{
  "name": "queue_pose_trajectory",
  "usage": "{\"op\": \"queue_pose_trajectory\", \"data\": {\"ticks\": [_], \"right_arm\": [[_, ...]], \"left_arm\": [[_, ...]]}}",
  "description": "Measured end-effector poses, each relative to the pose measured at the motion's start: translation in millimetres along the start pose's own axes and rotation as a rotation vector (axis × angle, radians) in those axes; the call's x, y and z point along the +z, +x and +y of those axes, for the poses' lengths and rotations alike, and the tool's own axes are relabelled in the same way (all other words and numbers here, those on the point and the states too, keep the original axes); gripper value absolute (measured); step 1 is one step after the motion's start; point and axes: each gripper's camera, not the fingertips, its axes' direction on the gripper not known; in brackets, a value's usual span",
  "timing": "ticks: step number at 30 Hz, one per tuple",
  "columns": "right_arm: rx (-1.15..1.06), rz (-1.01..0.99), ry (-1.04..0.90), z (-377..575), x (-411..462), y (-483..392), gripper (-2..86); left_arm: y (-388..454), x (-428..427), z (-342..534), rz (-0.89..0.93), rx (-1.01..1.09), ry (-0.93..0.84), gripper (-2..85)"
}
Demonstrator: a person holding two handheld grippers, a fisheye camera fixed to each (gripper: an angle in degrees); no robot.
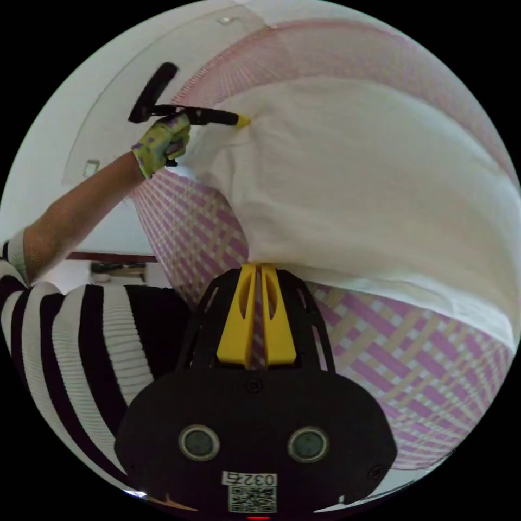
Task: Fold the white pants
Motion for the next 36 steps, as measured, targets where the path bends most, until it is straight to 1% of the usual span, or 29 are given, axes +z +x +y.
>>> {"op": "queue_pose_trajectory", "data": {"ticks": [1,3,5,6,7,8,9,11,13,15,17,19,20,22,24,25,26,28,30,32,33,35,36], "right_arm": [[0.046,-0.081,0.018,-2,7,12,-0.9],[0.034,-0.090,0.043,-10,1,13,-0.9],[-0.007,-0.043,-0.003,-20,2,10,-0.9],[-0.005,-0.052,-0.028,-22,4,12,-0.9],[-0.004,-0.116,-0.106,-22,13,18,-1.0],[0.010,-0.153,-0.133,-17,15,22,-1.0],[0.017,-0.152,-0.125,-13,12,22,-1.0],[0.009,-0.124,0.005,-4,-16,23,-1.0],[0.002,-0.152,0.111,-7,-36,26,-1.0],[-0.017,-0.163,0.173,-20,-47,29,-1.0],[-0.047,-0.120,0.149,-46,-44,30,-1.0],[-0.057,-0.109,0.108,-64,-33,34,-1.0],[-0.037,-0.115,0.066,-73,-22,41,-1.0],[-0.009,-0.149,0.055,-80,-16,53,-1.0],[0.033,-0.196,0.042,-84,-19,59,-0.9],[0.012,-0.213,0.047,-86,-28,57,-0.8],[-0.016,-0.224,0.096,-87,-42,55,-0.7],[-0.020,-0.207,0.161,-96,-64,59,-0.1],[-0.039,-0.187,0.191,-117,-81,68,1.7],[-0.088,-0.113,0.158,-159,-97,78,5.1],[-0.111,-0.088,0.146,-170,-100,79,5.4],[-0.206,0.025,0.110,-212,-111,78,6.0],[-0.233,0.052,0.104,-222,-113,77,6.1]], "left_arm": [[-5,0,1,0.036,-0.040,0.015,-1.0],[-10,0,2,0.062,-0.082,0.035,-1.0],[-10,0,2,0.090,-0.119,0.050,-1.0],[-10,0,2,0.104,-0.125,0.047,-0.9],[-6,-4,5,0.088,-0.128,0.045,-0.9],[-1,-11,12,0.049,-0.118,0.057,-0.9],[1,-16,17,0.040,-0.114,0.068,-0.9],[7,-36,48,0.074,-0.108,0.145,-0.9],[8,-46,73,0.120,-0.130,0.205,-0.9],[7,-43,91,0.129,-0.164,0.192,-0.9],[4,-33,107,-0.032,-0.222,0.112,-0.9],[-5,-32,117,-0.023,-0.257,0.149,-0.9],[-13,-30,121,0.021,-0.301,0.163,-0.9],[-20,-31,122,0.062,-0.363,0.177,-0.9],[-17,-38,117,0.038,-0.396,0.180,-0.9],[-8,-48,109,-0.007,-0.367,0.212,-0.8],[1,-57,97,0.008,-0.288,0.245,-0.7],[6,-64,69,0.086,-0.192,0.262,-0.2],[7,-65,36,0.114,-0.123,0.271,1.4],[6,-61,-16,0.105,-0.058,0.235,5.4],[6,-60,-29,0.090,-0.039,0.221,6.3],[4,-49,-77,0.047,0.040,0.127,7.8],[3,-46,-88,0.049,0.062,0.102,7.8]]}}
